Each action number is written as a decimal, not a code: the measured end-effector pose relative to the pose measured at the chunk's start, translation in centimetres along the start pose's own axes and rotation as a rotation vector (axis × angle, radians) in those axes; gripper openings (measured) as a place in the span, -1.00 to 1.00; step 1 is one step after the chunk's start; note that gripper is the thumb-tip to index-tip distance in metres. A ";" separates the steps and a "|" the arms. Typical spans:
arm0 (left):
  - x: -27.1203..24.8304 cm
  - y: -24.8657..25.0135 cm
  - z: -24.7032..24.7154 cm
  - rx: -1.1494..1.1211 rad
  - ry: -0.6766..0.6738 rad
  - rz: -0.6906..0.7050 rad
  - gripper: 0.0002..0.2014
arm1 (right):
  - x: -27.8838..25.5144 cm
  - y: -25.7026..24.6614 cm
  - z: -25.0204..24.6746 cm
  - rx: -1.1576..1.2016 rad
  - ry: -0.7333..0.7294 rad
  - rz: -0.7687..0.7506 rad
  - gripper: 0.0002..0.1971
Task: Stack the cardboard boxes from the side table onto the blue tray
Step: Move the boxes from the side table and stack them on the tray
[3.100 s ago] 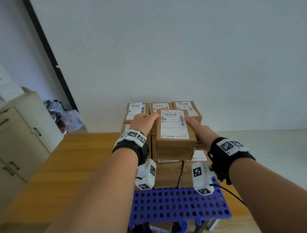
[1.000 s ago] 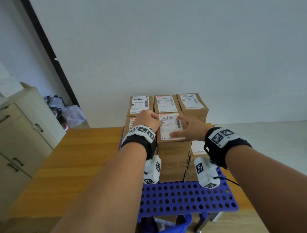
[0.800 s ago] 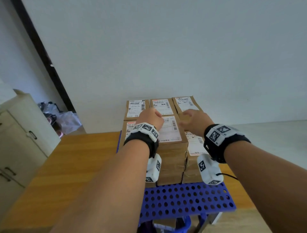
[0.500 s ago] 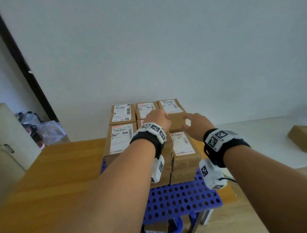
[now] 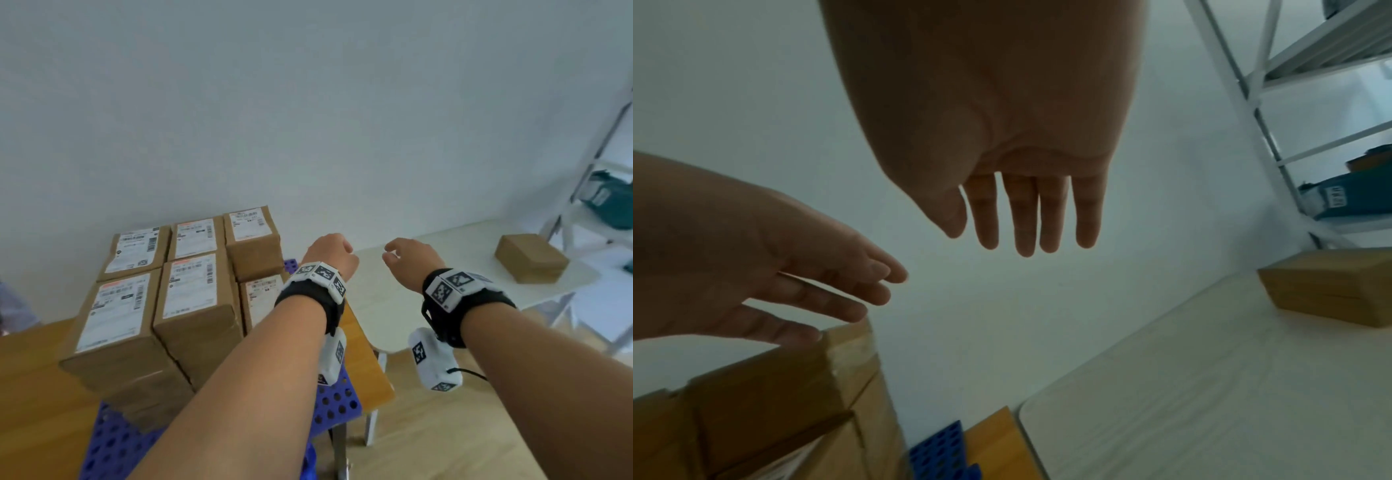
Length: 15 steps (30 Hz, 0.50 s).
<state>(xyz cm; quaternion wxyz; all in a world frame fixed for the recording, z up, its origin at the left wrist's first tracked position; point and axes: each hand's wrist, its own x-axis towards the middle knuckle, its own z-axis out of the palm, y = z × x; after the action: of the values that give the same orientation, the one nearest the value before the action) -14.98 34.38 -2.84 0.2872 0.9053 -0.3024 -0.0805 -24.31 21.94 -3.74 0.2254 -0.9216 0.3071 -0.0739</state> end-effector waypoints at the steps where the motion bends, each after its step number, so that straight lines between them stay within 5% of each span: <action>1: 0.4 1.0 1.2 -0.034 -0.007 -0.009 -0.73 | 0.3 1.3 -0.4 0.004 0.001 0.012 -0.61; 15: 2.9 11.6 15.8 -0.085 -0.110 -0.032 -0.74 | 2.0 19.4 -3.7 -0.009 -0.040 0.111 -0.64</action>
<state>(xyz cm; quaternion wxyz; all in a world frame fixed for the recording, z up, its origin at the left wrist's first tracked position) -23.54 17.67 -9.15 0.3072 0.8912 -0.2994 -0.1476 -34.04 5.61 -9.42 0.2310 -0.9055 0.3535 -0.0414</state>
